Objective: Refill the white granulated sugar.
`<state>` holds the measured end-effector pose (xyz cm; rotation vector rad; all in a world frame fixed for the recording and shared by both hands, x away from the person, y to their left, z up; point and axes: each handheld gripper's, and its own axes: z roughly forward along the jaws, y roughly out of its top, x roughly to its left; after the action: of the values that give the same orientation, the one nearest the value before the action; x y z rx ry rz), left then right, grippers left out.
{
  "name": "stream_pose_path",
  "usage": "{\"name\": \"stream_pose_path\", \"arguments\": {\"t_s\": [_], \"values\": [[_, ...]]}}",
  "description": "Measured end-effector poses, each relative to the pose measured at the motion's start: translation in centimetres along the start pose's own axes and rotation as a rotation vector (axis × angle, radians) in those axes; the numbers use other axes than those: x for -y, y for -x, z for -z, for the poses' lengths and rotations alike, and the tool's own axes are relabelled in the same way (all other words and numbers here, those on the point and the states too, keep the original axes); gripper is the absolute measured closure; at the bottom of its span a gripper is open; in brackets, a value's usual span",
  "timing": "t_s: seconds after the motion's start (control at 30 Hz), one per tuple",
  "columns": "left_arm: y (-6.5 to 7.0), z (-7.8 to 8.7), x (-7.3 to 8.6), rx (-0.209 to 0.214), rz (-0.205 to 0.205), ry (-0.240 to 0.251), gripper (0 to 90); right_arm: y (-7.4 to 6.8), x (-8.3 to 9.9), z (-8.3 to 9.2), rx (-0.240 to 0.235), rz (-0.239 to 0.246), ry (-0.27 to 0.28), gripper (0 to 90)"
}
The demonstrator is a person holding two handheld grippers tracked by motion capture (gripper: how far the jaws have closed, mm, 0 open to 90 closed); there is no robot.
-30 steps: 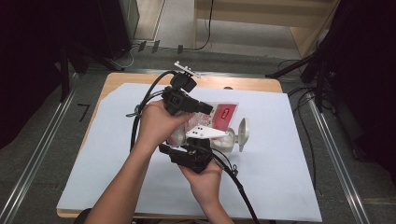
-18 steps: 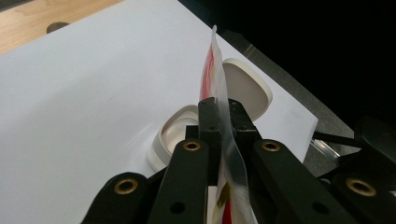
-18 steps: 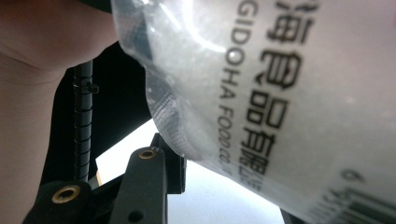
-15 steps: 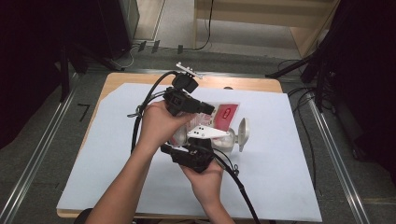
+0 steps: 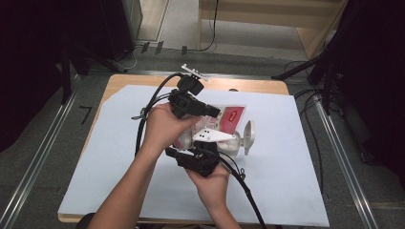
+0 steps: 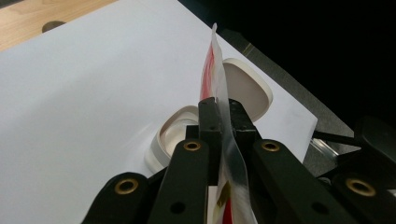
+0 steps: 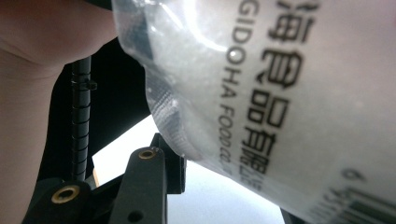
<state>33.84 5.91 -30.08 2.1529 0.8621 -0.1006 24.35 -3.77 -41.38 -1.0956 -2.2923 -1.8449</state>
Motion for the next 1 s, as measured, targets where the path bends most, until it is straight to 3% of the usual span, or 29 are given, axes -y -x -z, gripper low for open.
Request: {"name": "stream_pose_path", "arguments": {"t_s": [0.43,1.0], "values": [[-0.4,-0.2,-0.2,0.007,0.001,-0.013,88.1,0.0,-0.1,0.3,0.0,-0.009,-0.007,63.6],[-1.2,-0.4,-0.4,0.03,0.036,-0.009,87.7,0.0,-0.3,0.3,-0.001,-0.021,-0.01,63.8]]}}
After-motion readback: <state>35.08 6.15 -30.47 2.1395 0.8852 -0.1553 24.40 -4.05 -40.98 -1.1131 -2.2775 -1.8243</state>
